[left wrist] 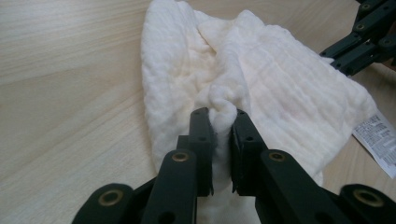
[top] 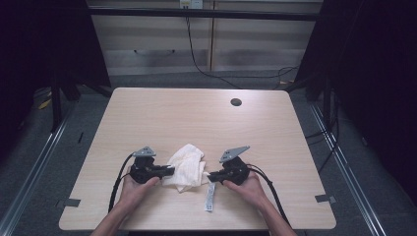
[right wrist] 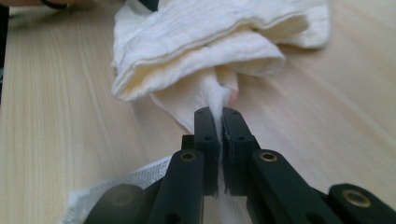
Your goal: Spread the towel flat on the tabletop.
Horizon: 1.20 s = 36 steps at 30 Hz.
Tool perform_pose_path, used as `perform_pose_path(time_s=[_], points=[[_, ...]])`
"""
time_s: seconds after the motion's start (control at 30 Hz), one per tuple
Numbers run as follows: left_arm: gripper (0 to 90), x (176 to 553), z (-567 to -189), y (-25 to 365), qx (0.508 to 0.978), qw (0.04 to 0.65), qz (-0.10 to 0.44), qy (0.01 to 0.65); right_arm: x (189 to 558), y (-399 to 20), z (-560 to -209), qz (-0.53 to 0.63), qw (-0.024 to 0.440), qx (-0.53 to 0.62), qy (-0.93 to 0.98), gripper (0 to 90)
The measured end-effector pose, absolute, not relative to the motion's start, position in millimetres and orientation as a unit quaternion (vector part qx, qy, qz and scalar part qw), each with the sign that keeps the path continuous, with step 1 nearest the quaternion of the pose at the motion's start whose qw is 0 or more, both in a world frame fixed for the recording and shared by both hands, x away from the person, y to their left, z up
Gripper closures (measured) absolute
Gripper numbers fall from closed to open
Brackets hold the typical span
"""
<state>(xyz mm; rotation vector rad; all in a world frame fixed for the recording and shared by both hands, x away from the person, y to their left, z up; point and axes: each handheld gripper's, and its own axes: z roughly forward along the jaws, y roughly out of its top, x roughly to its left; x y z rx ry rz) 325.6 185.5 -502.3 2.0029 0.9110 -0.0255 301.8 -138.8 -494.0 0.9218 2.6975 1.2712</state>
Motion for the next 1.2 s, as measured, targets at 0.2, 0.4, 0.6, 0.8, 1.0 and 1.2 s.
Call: perform_pose_path(time_s=[0.2, 0.4, 0.6, 0.8, 1.0, 1.2], points=[[80.8, 326.6, -495.7, 197.1, 0.788, 0.482, -0.016, 0.381, 304.2, -155.8, -470.6, 0.442, 0.032, 0.31, 0.841, 87.1], [75.8, 324.9, -488.6, 201.1, 0.782, 0.499, -0.016, 0.373, 304.3, -170.0, -448.7, 0.464, 0.056, 0.317, 0.825, 87.5], [71.3, 324.5, -480.1, 204.3, 0.772, 0.513, -0.012, 0.374, 308.5, -172.7, -422.5, 0.477, 0.076, 0.317, 0.816, 88.0], [79.5, 325.5, -476.7, 208.7, 0.776, 0.509, -0.007, 0.372, 314.2, -169.7, -396.8, 0.477, 0.089, 0.309, 0.818, 88.2], [88.4, 325.5, -469.7, 208.1, 0.779, 0.515, 0.002, 0.356, 325.1, -162.7, -362.9, 0.49, 0.107, 0.293, 0.814, 88.2], [88.1, 327.6, -472.0, 214.2, 0.781, 0.507, 0.014, 0.364, 337.8, -158.6, -327.7, 0.506, 0.126, 0.283, 0.805, 88.2]])
